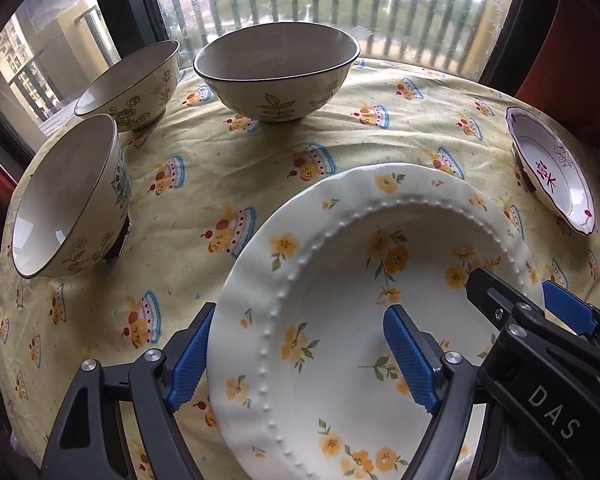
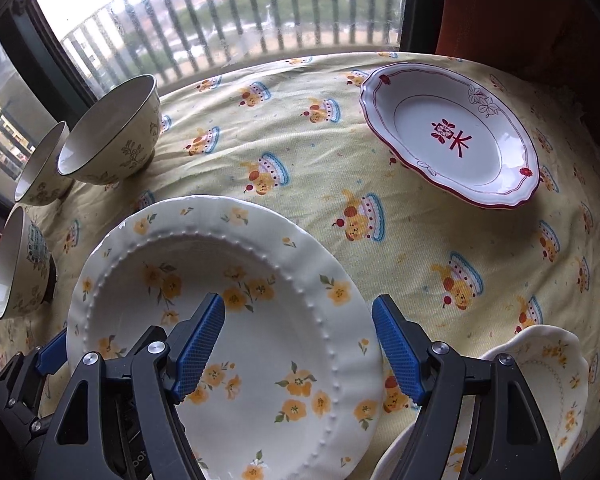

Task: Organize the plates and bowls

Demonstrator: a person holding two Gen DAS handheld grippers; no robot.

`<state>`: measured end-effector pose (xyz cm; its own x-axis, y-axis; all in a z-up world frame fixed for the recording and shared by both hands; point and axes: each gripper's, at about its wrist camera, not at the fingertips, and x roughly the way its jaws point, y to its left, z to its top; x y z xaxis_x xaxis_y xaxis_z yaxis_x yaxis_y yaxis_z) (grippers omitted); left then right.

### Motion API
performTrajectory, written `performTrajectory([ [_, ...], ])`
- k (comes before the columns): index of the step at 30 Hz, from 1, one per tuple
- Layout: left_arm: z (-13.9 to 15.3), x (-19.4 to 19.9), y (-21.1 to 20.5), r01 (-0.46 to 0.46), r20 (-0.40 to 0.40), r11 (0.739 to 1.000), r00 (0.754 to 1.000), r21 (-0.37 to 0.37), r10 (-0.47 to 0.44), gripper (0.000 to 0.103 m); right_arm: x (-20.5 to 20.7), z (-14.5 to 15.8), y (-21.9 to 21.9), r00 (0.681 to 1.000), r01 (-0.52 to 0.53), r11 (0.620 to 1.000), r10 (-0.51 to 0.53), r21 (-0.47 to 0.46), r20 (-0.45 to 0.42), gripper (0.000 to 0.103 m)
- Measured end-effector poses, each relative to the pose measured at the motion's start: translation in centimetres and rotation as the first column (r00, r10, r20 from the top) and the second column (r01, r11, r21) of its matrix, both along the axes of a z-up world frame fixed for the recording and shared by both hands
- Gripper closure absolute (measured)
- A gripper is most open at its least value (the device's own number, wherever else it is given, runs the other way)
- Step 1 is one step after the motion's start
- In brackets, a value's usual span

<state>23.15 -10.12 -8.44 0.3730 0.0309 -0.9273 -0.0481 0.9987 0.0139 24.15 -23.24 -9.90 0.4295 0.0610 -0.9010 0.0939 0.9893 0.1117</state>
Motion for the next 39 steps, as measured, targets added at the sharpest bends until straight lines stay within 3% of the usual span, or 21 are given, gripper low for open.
performTrajectory([
  [9, -0.5, -2.5, 2.7, -0.021, -0.020, 1.000, 1.000, -0.020, 0.021, 0.023, -3.0, 0.1, 3.1, 0.998, -0.056, 0.998, 0.056, 0.005, -0.016, 0.026],
  [13, -0.7, -3.2, 3.5, -0.022, -0.029, 0.999, 0.999, -0.040, 0.021, 0.028, -3.5, 0.3, 3.3, 0.998, -0.066, 0.998, 0.066, -0.021, 0.001, 0.037],
  [23, -0.8, -3.4, 2.7, 0.020, 0.002, 1.000, 1.000, 0.024, -0.020, 0.028, -3.4, -0.6, 2.8, 0.994, -0.106, 0.994, 0.105, -0.021, -0.027, 0.038],
  [27, -0.8, -3.3, 3.3, 0.014, -0.012, 1.000, 1.000, -0.016, -0.014, 0.028, -3.6, -0.9, 2.5, 0.991, -0.131, 0.991, 0.130, -0.025, -0.037, 0.046],
  [39, -0.5, -3.1, 3.5, 0.017, -0.020, 0.999, 1.000, -0.047, -0.018, 0.029, -3.4, -0.7, 3.6, 0.993, -0.112, 0.991, 0.108, -0.079, -0.047, 0.043],
])
